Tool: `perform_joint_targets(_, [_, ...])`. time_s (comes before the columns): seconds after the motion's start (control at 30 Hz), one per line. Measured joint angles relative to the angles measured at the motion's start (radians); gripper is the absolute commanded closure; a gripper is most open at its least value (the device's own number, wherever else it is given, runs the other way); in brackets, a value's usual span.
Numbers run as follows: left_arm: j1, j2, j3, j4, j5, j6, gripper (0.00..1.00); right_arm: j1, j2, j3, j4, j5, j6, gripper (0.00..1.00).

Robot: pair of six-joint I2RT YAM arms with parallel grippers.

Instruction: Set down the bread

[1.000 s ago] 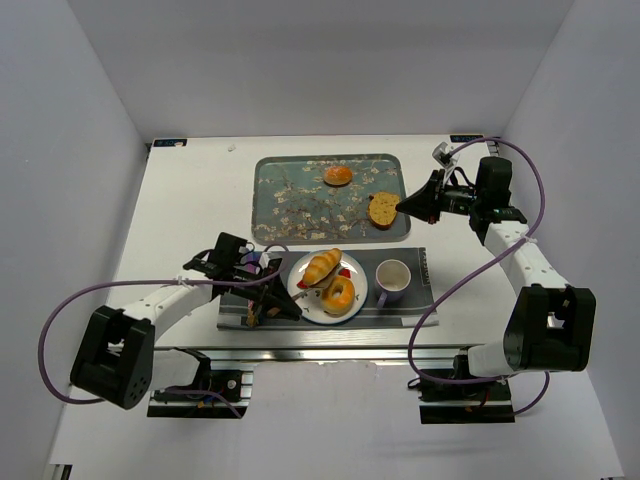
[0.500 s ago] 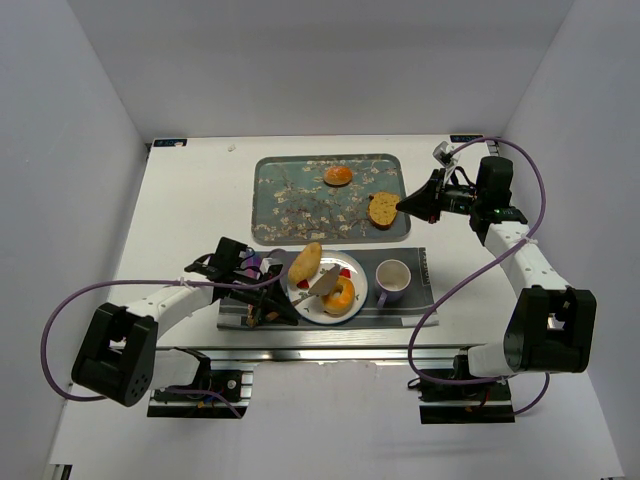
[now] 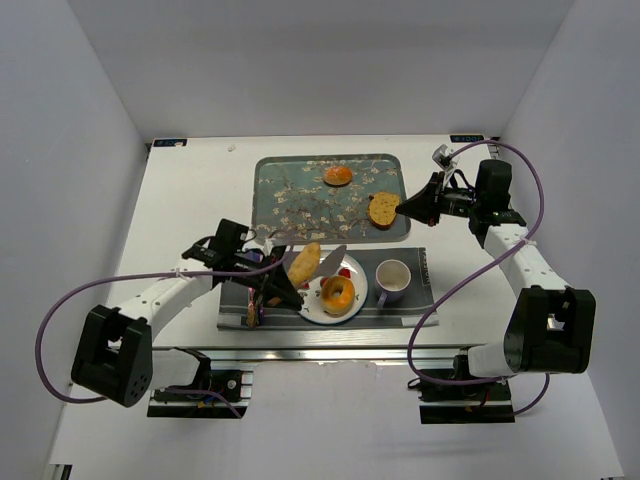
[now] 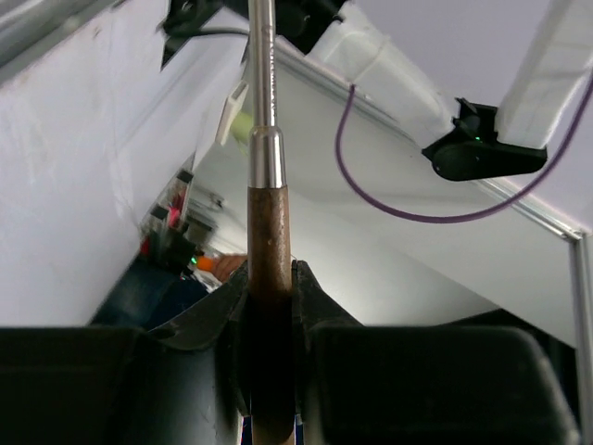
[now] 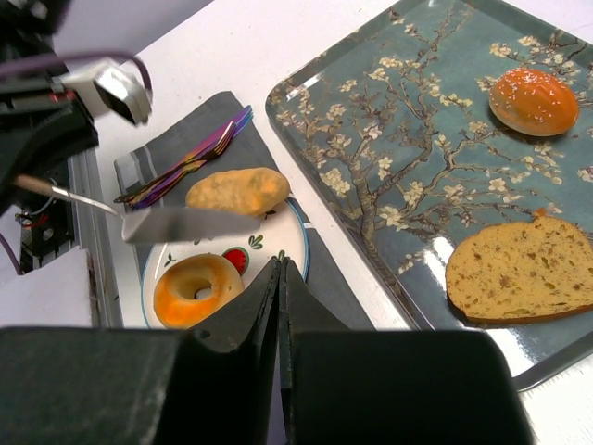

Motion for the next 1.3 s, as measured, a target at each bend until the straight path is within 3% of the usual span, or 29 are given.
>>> perform_joint_targets(0.13, [0.032,0.022,0.156,-0.079,-0.051,0.069,1.0,0.0,-0.001,0.0,0.001,0.0,-0.003,0.94])
perform_joint_targets(0.27, [0.144,0.043,0.293,-0.16,-0.164,0.184,1.0,0.0,-0.008,0.0,0.0,0.0,-0.008,0.93])
perform_joint_targets(0.53, [0.274,0.115,0.323,-0.308,-0.426,0.399,1.0,0.0,-0.023,0.0,-0.009,-0.001,-0.035,0.92])
perform_joint_targets(0.7, [0.572,0.137,0.212,-0.187,-0.475,0.468,1.0,0.0,-0.023,0.0,-0.026,-0.003,-0.039,0.91])
perform_joint_targets(0.8, [0.681,0.241,0.177,-0.111,-0.52,0.512,1.0,0.0,-0.023,0.0,-0.043,-0.005,-0.06,0.9])
perform_joint_targets(0.97, [0.699,0.472,0.216,-0.042,-0.493,0.618,1.0,0.0,-0.023,0.0,-0.095,-0.008,-0.099,0.86])
perform_joint_targets(1.13, [0.705,0.586,0.332,-0.038,-0.473,0.692,0.99,0.0,-0.034,0.0,-0.129,-0.008,-0.122,0.79])
perform_joint_targets(1.3, [0.759,0.634,0.393,-0.073,-0.471,0.747,0.8,0.0,-0.053,0.0,-0.151,-0.006,-0.141,0.68])
